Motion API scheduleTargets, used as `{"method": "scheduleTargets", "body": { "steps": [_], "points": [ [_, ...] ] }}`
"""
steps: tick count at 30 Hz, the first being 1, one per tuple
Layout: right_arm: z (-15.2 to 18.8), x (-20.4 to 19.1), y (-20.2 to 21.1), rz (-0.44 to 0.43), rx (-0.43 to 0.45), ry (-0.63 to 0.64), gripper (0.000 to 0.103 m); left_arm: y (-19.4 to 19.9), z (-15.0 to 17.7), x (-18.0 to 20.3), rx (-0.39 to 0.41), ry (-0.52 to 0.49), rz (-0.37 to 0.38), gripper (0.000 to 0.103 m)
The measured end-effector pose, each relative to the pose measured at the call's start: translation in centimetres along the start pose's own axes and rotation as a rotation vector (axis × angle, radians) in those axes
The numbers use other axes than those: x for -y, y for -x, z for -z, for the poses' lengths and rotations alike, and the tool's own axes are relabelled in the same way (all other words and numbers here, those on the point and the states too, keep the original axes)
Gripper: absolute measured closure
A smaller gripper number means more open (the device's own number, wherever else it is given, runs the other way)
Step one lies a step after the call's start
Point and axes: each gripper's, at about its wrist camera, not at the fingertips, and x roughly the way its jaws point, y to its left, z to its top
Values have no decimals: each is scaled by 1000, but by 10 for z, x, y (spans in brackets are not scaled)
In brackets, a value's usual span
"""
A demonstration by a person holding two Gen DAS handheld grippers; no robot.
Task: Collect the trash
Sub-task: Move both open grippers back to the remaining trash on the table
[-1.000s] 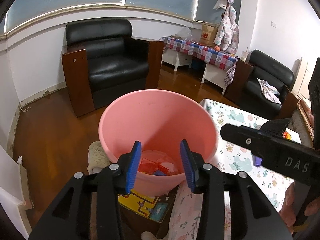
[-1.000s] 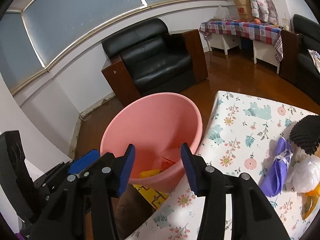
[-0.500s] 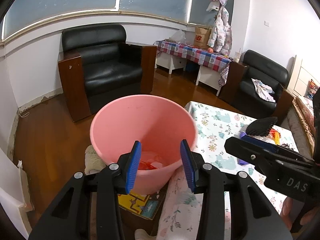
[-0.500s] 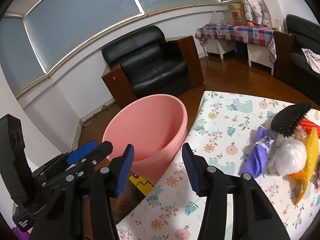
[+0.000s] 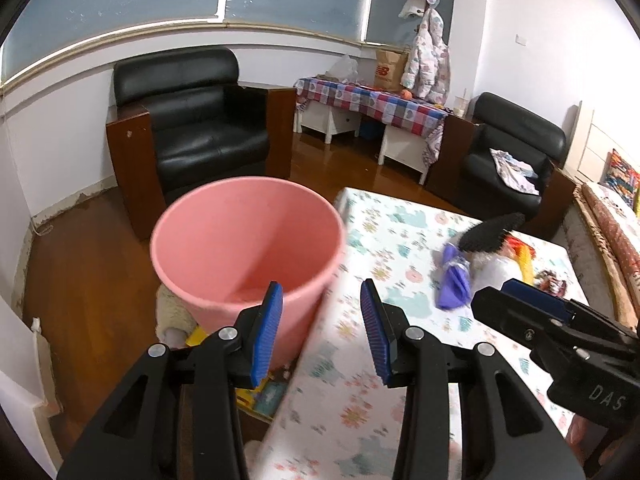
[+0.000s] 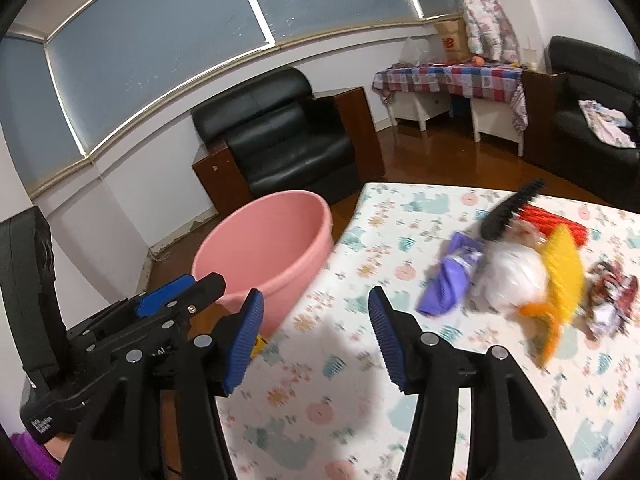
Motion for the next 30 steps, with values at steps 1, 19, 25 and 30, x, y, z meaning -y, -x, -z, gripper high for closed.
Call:
{"method": "scheduleTargets", "body": {
  "steps": [1,19,25,30],
  "points": [
    [4,4,6,15,4,-1,49,1,4,6,-2,-2,8,62],
    [53,35,55,76,14,-42,39,19,42,56,-23,-48,91,62],
    [56,35,67,94,52,-47,28,28,42,68,9,-84,99,62],
    [58,37,76,99,77,-53,27,27,44,72,0,-94,111,62]
  ]
}}
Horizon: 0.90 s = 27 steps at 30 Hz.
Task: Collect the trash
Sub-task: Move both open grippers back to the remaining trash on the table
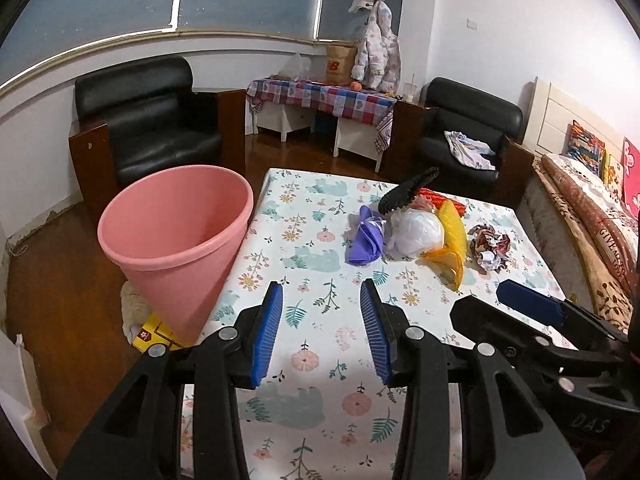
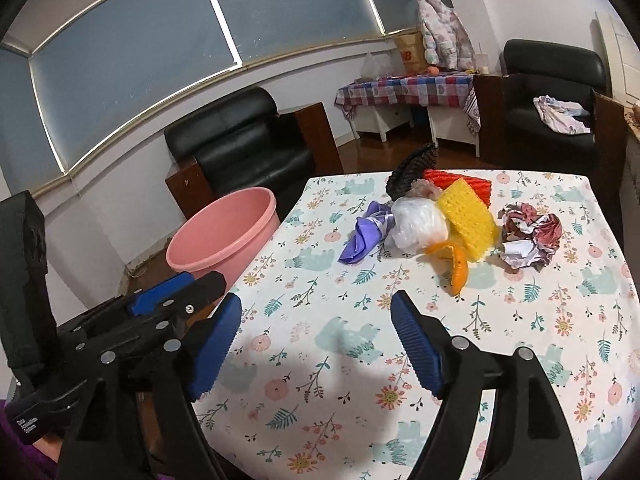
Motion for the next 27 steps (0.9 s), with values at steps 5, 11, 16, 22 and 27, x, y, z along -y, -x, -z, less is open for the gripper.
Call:
{"method": "scheduleTargets", "body": {
  "steps": [5,11,16,22,27],
  "points": [
    [2,4,3,2,-2,-13,26,-3,1,3,-16,1,18,62],
    [4,9,5,-3,1,-32,26,-4,3,8,-25,-7,20,62],
    [3,16,3,-4,2,-48,26,-8,0,13,-32,-21,57,62],
    [-2,40,5,29,21,-108,26,-12,-8,31,-14,-99,98,62],
    [-12,71,8,105,66,-153,26,-22,-29,41,0,-123,122,62]
  ]
}}
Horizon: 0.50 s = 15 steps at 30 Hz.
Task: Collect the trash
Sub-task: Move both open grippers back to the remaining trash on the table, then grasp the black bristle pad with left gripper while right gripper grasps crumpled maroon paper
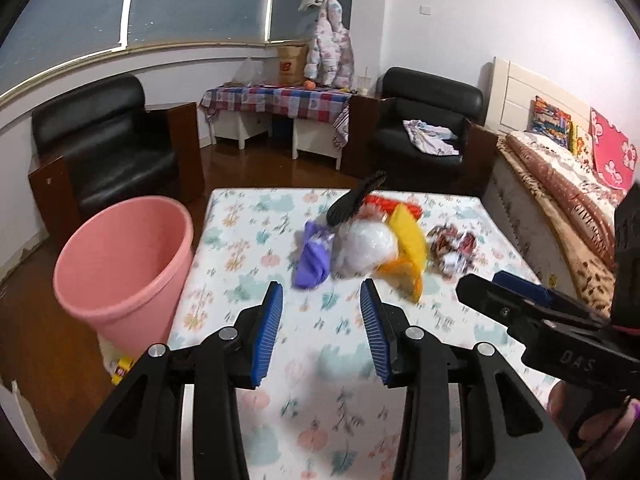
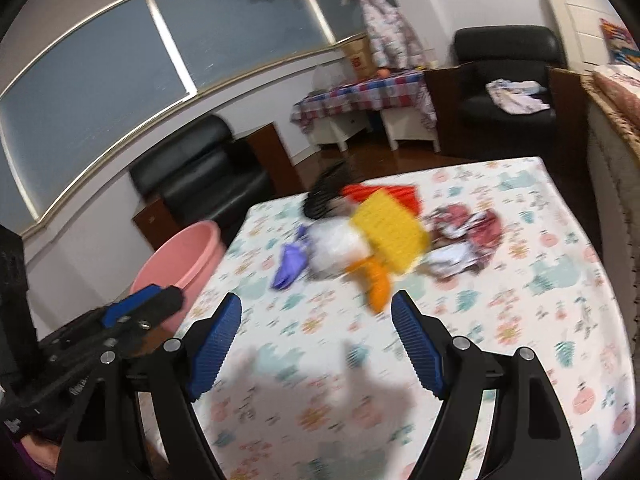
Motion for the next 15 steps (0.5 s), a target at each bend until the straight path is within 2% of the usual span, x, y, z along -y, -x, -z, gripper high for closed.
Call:
{"method": "scheduleTargets", "body": {
  "steps": [5,11,15],
  "points": [
    [-19,32,-9,60,34,-46,26,-26,-30,9,14,-46,24,62],
    [-40,65,-23,92,68,-101,26,-76,-51,20,-49,-55,52,62],
    [-44,80,-33,101,63,-131,26,-99,-59,29,-60,-77,50,62]
  ]
}}
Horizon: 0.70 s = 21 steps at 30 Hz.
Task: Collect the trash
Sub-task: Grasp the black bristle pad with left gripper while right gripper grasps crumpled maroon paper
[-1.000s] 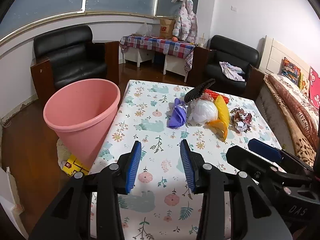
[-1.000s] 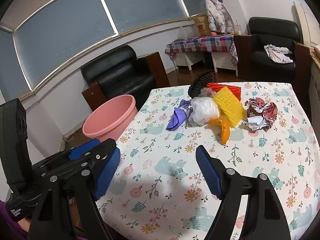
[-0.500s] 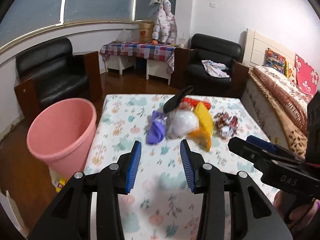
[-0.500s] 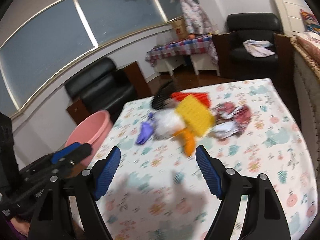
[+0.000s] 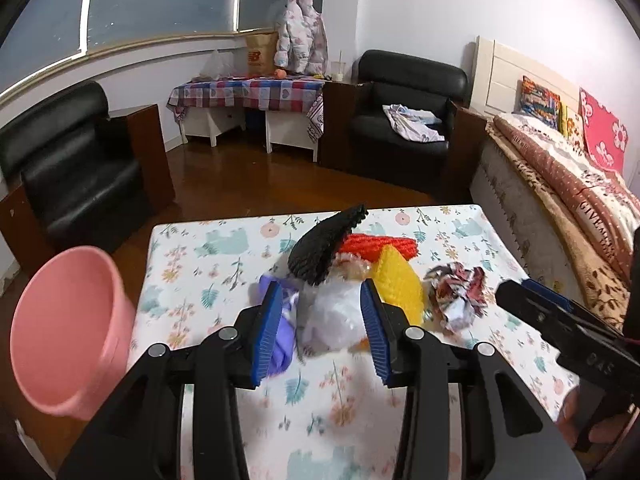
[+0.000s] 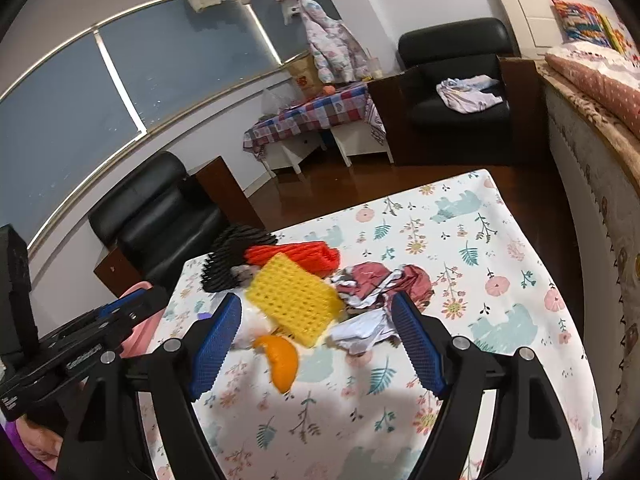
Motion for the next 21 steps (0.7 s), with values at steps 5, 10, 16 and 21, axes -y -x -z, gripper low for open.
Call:
{"method": "scheduleTargets", "body": {
  "steps": [5,10,16,21],
  "points": [
    [2,13,-11,3,-13,-34,26,-32,-9,4,-21,-20,-34,62],
    [5,26,-18,3,-29,-79,27,-52,-11,6,-31,-40,-65,62],
    [8,37,-21,5,-36,-124,27,-65,-6,0,-37,-31,-64,79],
    [10,39,-24,0,-46,-141,27,-59,-3,-3,-22,-16,-35,93]
  ]
}}
